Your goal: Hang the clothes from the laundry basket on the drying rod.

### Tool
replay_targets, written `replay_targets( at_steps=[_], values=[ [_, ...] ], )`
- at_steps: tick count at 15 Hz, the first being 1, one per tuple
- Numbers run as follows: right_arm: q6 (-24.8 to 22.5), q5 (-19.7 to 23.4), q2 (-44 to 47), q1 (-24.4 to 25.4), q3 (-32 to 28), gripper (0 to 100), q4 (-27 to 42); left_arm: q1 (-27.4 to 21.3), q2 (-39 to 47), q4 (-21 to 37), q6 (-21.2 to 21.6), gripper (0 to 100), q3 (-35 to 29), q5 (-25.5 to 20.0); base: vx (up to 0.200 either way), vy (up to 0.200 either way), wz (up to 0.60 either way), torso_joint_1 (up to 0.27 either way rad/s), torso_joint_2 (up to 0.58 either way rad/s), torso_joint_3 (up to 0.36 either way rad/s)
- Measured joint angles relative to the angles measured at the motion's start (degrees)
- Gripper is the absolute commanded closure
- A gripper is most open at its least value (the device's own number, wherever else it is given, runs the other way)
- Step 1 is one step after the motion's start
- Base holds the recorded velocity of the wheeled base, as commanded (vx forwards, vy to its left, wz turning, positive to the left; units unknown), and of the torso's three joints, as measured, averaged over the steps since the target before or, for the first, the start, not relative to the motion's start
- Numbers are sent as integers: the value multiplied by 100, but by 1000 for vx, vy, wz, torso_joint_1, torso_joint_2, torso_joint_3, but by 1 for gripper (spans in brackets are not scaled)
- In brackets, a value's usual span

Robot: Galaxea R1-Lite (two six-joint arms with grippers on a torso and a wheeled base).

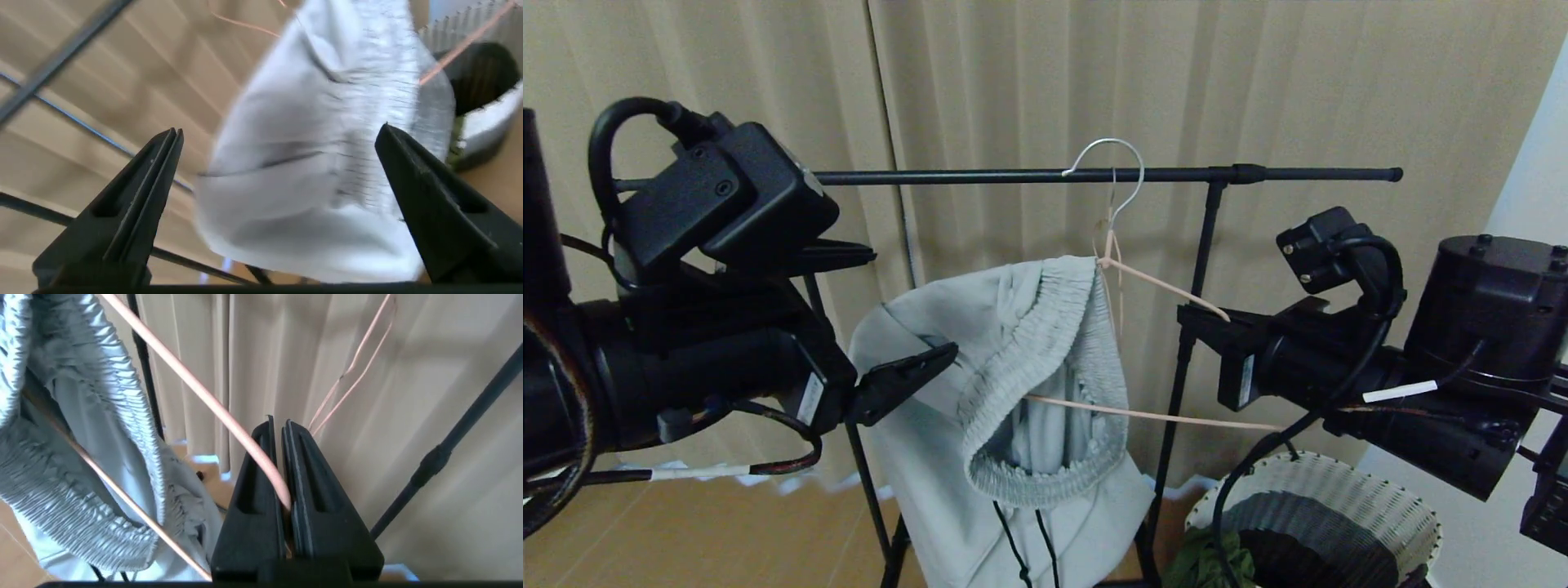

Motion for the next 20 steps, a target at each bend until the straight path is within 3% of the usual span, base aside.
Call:
replay_targets(
  at_steps=[3,4,9,14,15,20],
  values=[
    [-223,227,-30,-15,101,100,-102,16,347,-46,422,0,-395,-758,0,0,0,0,0,0],
    [-236,277,-46,-17,116,100,-107,24,466,-52,514,0,-508,-827,0,0,0,0,0,0],
    [-330,555,-52,-9,201,100,-404,44,1033,-60,611,0,-983,-902,0,0,0,0,0,0],
    [-464,812,-48,2,322,100,-483,63,1328,-57,730,0,-1062,-902,0,0,0,0,0,0],
    [-467,833,-48,2,330,100,-483,63,1347,-60,734,100,-1056,-902,0,0,0,0,0,0],
    [-467,933,-66,11,339,100,-546,63,1386,-46,741,100,-935,-1072,0,0,0,0,0,0]
  ],
)
